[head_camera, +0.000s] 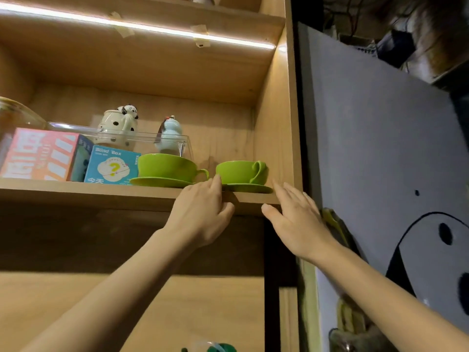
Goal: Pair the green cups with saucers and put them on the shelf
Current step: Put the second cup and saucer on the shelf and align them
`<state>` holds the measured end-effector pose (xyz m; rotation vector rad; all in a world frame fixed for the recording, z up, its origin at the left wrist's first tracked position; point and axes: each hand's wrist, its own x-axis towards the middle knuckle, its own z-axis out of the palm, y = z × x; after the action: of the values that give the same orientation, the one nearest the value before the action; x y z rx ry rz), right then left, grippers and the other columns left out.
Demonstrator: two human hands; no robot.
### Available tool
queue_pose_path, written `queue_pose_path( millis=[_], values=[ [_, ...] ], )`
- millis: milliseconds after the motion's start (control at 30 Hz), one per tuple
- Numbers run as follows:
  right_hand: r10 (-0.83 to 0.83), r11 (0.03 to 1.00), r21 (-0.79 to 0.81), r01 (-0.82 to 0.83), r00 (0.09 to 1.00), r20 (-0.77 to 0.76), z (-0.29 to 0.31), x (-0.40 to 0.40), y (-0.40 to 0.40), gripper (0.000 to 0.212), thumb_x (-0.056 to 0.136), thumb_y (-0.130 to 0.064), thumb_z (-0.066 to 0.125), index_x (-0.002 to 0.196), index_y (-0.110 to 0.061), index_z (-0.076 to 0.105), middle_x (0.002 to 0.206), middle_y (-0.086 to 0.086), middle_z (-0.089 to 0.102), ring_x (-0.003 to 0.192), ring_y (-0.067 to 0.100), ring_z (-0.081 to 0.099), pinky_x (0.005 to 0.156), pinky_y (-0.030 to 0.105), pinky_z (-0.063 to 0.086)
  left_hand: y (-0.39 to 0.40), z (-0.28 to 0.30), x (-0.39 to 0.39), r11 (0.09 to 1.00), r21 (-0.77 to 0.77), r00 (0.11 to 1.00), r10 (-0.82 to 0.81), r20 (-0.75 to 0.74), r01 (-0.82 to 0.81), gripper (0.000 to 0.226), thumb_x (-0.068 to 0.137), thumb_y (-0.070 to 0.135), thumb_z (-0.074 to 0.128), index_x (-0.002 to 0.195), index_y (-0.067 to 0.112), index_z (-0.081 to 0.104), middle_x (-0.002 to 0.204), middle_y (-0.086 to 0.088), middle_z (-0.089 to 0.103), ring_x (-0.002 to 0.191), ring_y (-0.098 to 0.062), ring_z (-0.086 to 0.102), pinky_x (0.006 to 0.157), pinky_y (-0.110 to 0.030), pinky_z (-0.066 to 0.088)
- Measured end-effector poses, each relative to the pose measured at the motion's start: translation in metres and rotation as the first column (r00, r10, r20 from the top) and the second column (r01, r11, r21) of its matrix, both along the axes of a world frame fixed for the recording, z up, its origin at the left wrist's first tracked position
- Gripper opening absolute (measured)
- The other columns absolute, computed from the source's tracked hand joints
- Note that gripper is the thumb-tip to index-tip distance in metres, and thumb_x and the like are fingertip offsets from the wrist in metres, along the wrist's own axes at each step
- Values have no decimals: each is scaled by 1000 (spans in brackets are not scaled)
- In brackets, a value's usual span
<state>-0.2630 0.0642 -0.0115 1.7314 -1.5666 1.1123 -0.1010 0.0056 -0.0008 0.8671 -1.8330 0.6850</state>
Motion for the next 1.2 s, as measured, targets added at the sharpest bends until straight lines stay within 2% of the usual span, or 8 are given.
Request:
queue_pose_path(
  millis=[100, 233, 467, 600, 800, 933, 1067, 1200],
  values=[
    [2, 998, 66, 1, 999, -36, 0, -2, -2, 56, 97, -42, 25, 149, -28, 7, 158, -9, 11, 145, 6, 1, 118, 35, -8, -7, -6, -6, 998, -29, 997, 65, 49, -64, 79, 68, 49, 9, 126, 8, 42, 132, -11, 52, 123, -25, 45, 106, -34, 29],
    [-23, 996, 85, 29, 997, -69, 4, -2, -4, 53, 97, -43, 22, 148, -27, 14, 158, -8, 16, 145, 7, 1, 118, 37, -10, -6, -7, -10, 1000, 8, 1000, 6, 13, -6, 73, 76, 45, 20, 139, 10, 29, 147, -7, 37, 136, -20, 30, 115, -32, 14],
    [-125, 990, 46, 130, 989, -83, 14, 0, -14, 50, 96, -42, 24, 138, -19, 37, 148, 0, 37, 142, 18, 15, 118, 42, 1, -1, -11, -14, 997, -15, 997, -74, -5, 74, 70, 78, 44, 24, 142, 16, 25, 150, -2, 32, 139, -14, 23, 116, -31, 6],
    [-192, 981, 25, 194, 978, -81, 14, 0, -20, 45, 94, -42, 26, 125, -16, 47, 139, 3, 45, 136, 21, 23, 116, 44, 9, 5, -15, -24, 994, -51, 996, -94, 5, 94, 74, 77, 51, 16, 142, 17, 25, 152, -1, 29, 141, -13, 20, 117, -33, 3],
    [-265, 963, 14, 270, 952, -150, 12, -1, -19, 43, 95, -36, 34, 131, -14, 40, 140, 4, 43, 137, 23, 23, 116, 45, 9, 14, -21, -45, 989, -68, 991, -132, 9, 132, 67, 81, 42, 22, 144, 16, 20, 154, -2, 22, 142, -14, 14, 115, -28, 2],
    [-147, 987, -74, 144, 988, -43, 10, 0, -11, 42, 92, -35, 37, 130, -18, 42, 136, 1, 48, 133, 18, 27, 115, 41, 12, 9, -16, -33, 980, 0, 977, -200, -80, 201, 71, 78, 41, 23, 144, 15, 17, 154, -3, 21, 141, -15, 16, 115, -28, 4],
    [-98, 984, -161, 77, 987, -129, -1, 12, -6, 56, 94, -37, 35, 147, -25, 19, 149, -2, 36, 140, 15, 21, 117, 38, 3, -3, -7, -20, 995, 70, 993, -68, -92, 74, 73, 76, 44, 19, 141, 10, 23, 151, -9, 28, 140, -19, 21, 116, -34, 6],
    [-176, 978, -148, 147, 962, -207, -8, 14, -11, 57, 95, -40, 32, 148, -28, 13, 154, 2, 26, 145, 18, 12, 116, 44, -7, 0, -7, -21, 995, 93, 998, -27, -62, 32, 72, 75, 47, 19, 136, 11, 32, 147, -7, 36, 138, -20, 26, 117, -39, 5]
  ],
)
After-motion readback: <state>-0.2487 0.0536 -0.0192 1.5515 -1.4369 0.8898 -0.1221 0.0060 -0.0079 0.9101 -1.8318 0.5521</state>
